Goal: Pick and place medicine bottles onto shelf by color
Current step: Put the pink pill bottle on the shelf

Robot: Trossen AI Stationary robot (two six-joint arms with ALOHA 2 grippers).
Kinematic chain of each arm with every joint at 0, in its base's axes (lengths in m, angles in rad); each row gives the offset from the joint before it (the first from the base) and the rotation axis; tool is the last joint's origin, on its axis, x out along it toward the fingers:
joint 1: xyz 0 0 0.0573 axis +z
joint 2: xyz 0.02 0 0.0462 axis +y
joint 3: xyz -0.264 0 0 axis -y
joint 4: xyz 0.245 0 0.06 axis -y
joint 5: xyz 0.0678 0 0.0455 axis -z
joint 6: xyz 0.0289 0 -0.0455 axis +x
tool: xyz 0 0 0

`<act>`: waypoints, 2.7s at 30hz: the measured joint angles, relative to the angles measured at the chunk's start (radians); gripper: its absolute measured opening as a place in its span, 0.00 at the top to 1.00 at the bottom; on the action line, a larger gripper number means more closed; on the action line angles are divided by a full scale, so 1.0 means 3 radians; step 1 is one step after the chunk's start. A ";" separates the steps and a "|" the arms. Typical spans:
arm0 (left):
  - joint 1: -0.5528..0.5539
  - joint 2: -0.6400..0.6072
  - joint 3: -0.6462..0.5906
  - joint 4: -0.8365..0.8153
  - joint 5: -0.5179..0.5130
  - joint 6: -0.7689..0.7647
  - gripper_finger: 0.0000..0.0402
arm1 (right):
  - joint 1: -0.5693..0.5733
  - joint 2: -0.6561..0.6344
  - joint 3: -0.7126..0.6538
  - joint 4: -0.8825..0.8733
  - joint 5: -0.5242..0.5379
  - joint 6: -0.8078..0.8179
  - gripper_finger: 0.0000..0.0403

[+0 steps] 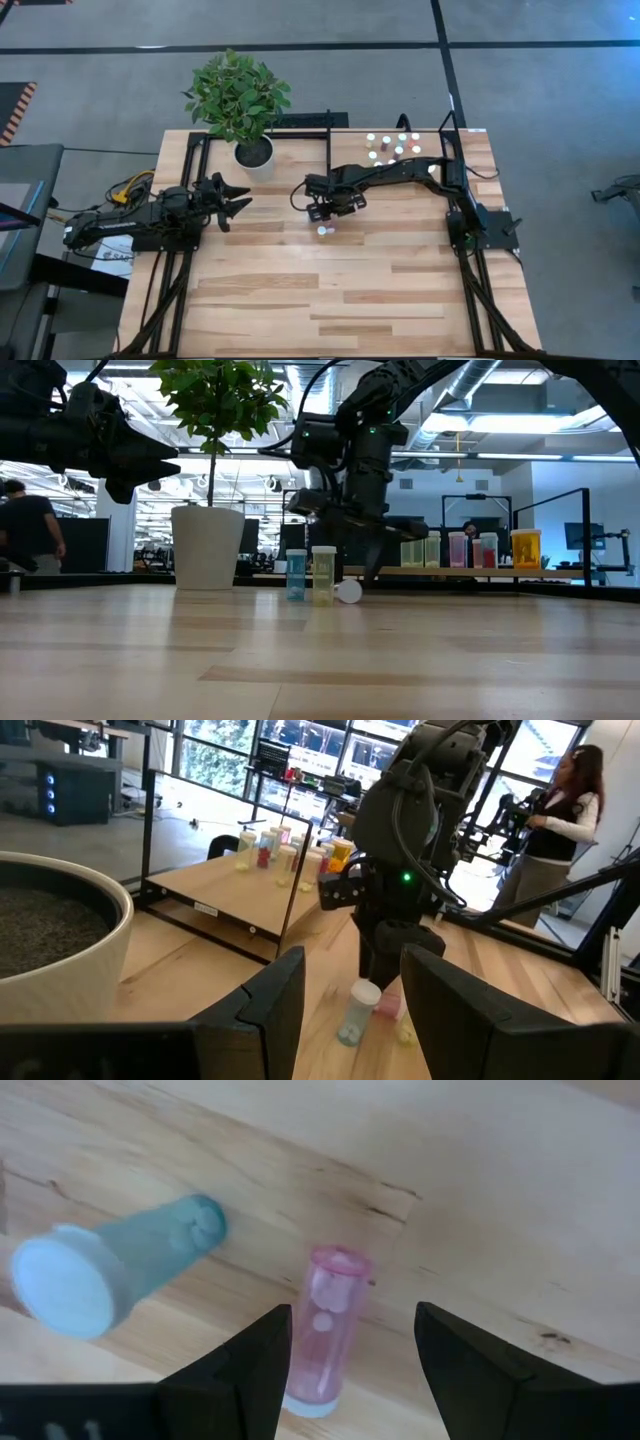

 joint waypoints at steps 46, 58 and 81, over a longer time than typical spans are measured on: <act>0.0000 0.0000 0.0000 0.0000 -0.0001 0.0000 0.62 | 0.0003 -0.0003 -0.0235 -0.0427 0.0066 0.0517 0.42; 0.0000 0.0000 0.0000 0.0000 -0.0001 0.0001 0.62 | -0.0004 -0.0082 -0.0237 -0.0828 0.0117 0.0527 0.42; 0.0001 0.0000 0.0000 0.0000 -0.0001 0.0000 0.62 | 0.0366 -0.0366 -0.0238 -0.0684 0.0517 -0.2788 0.42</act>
